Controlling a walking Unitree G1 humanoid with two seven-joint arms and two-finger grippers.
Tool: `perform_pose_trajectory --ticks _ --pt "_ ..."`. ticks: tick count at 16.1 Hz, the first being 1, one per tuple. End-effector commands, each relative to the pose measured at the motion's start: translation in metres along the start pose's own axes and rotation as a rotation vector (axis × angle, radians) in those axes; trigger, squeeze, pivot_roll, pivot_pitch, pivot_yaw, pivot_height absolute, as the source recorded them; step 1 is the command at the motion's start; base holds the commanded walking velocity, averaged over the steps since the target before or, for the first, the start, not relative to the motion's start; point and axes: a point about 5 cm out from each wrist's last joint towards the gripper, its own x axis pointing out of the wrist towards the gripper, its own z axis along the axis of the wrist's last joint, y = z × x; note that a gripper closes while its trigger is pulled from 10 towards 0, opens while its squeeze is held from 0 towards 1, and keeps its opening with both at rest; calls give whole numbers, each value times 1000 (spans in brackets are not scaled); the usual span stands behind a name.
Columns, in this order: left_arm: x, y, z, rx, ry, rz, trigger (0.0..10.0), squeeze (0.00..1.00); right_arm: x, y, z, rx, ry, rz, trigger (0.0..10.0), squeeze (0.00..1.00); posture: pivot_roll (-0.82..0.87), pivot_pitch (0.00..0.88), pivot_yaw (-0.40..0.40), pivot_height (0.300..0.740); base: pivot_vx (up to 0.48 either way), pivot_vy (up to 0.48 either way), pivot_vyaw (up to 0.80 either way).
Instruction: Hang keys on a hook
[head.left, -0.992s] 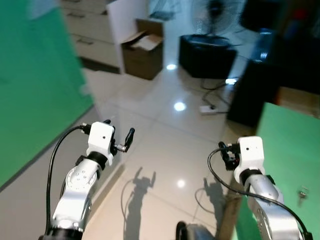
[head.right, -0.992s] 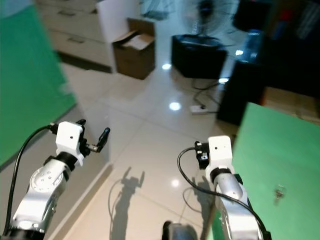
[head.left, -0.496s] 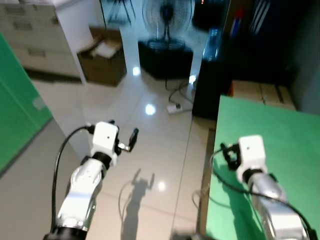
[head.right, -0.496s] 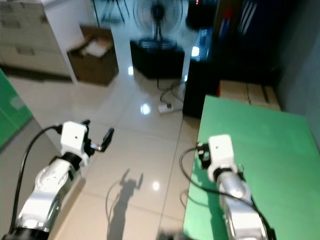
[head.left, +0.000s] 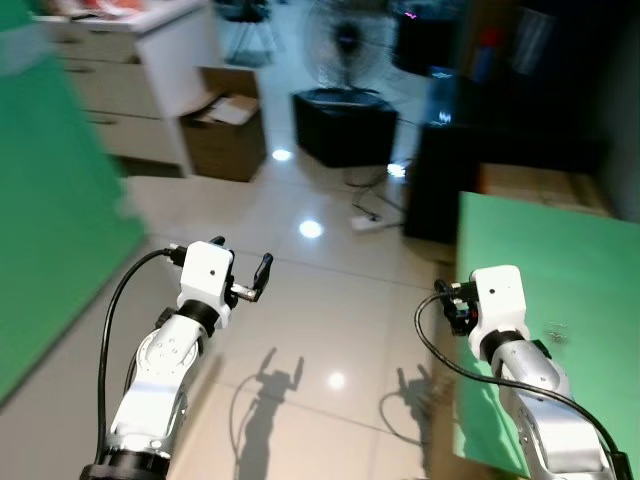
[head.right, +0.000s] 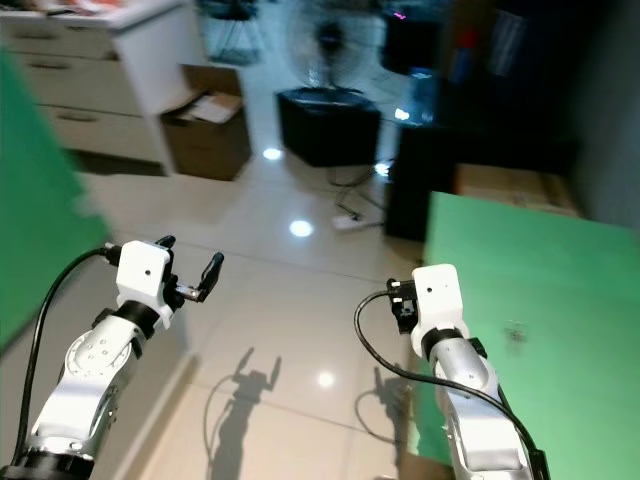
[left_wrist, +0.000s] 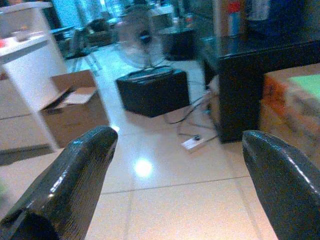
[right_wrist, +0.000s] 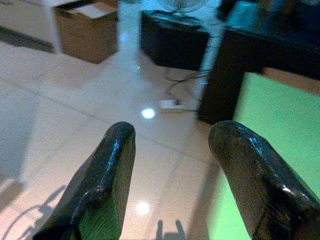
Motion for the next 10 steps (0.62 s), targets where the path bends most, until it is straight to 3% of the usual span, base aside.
perform_pose_trajectory --ticks 1,3,8,10 --pt "-1 3 2 37 -5 -2 10000 0 1 5 1 8 -3 17 10000 0 -26 0 39 740 0 0 0" --pt "-1 3 2 50 -8 -14 10000 0 2 6 1 8 0 14 10000 0 -31 0 44 740 0 -148 0" --pt "6 0 2 46 -10 -16 10000 0 2 0 5 32 -10 -17 10000 0 -42 0 36 740 0 -480 0" --pt "2 2 1 1 -6 9 10000 0 5 2 8 57 -15 1 10000 0 -30 0 25 740 0 -240 -800"
